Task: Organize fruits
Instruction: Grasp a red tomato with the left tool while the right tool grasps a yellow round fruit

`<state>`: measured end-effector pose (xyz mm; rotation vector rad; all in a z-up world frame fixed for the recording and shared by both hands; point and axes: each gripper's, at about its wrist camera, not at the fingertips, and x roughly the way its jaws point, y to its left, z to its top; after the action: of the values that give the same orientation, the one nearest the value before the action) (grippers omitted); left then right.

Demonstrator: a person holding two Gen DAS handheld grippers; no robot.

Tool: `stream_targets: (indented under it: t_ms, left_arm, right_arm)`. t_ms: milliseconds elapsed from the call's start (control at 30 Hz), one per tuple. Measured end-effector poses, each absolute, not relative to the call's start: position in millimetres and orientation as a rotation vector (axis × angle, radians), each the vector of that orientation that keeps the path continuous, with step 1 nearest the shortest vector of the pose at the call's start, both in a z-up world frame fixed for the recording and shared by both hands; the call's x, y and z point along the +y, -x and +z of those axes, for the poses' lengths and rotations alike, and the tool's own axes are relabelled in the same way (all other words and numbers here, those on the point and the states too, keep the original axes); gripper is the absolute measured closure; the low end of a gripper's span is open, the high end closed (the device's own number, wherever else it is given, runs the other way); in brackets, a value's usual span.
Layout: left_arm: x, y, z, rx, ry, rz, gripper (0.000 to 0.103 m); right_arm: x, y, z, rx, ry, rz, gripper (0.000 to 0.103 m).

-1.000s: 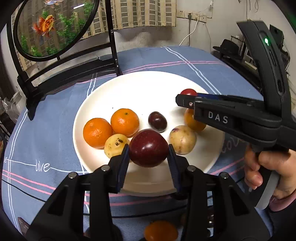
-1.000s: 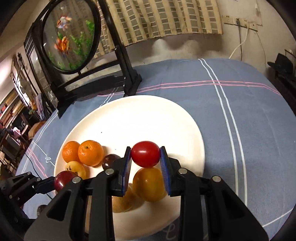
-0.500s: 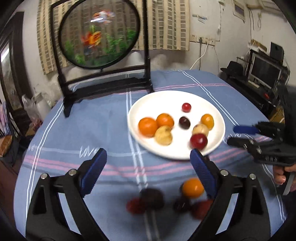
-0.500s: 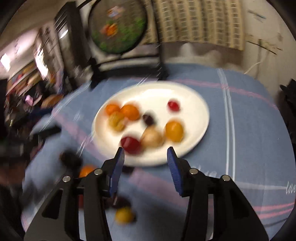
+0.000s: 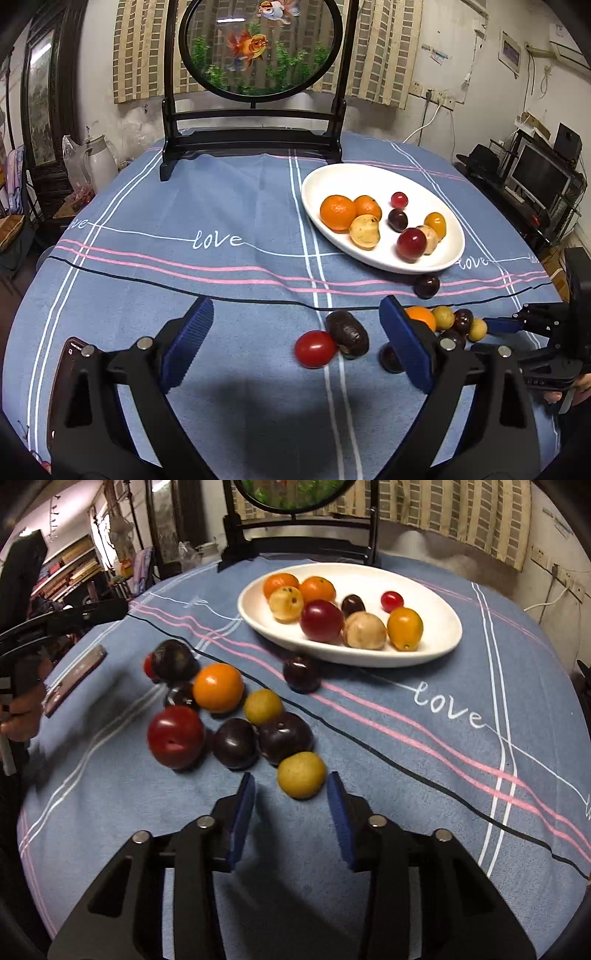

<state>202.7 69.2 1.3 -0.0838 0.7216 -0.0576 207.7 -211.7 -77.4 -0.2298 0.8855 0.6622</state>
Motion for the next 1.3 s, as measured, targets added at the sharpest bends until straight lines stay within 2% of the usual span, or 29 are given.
stream_targets:
  t_ms: [133, 233, 300, 400, 467, 533, 833, 1100, 1167, 1300]
  left_arm:
    - [70, -200, 1, 0.717, 0.062, -0.063, 0.01]
    - [71, -195, 1, 0.709, 0.047, -0.098, 0.01]
    - [70, -192, -3, 0.712, 0.031, -0.121, 0.011]
    - [66, -190, -14, 0.747, 0.015, -0.189, 0.025]
    - [61, -190, -24, 0.772, -0.024, -0.198, 0.044]
    - [58, -194, -32, 0.803, -0.052, -0.192, 0.052]
    - [50, -205, -51, 0.84, -0.159, -0.221, 0.055]
    - [44, -221, -64, 0.864, -0.236, -0.248, 0.063]
    - [42, -222, -65, 0.859, -0.24, -0.256, 0.07]
    - [41, -218, -64, 0.86, -0.233, -0.246, 0.071]
  right_arm:
    - [-211, -211, -81, 0.873, 0.228, 0.654, 0.068]
    - [-209, -211, -82, 0.854, 0.249, 0.633, 0.075]
    - [-212, -211, -78, 0.846, 0.229, 0.635, 0.076]
    - [-221, -210, -69, 0.815, 0.167, 0.64, 0.076]
    - [-224, -210, -65, 0.797, 0.136, 0.646, 0.076]
    - [-228, -209, -62, 0.779, 0.102, 0.659, 0.076]
    - [-235, -216, -64, 0.805, 0.009, 0.699, 0.076]
    - [-237, -212, -61, 0.797, 0.01, 0.705, 0.076]
    - [-236, -209, -60, 0.789, 0.011, 0.706, 0.076]
    - [-234, -207, -61, 0.786, 0.025, 0.696, 0.076]
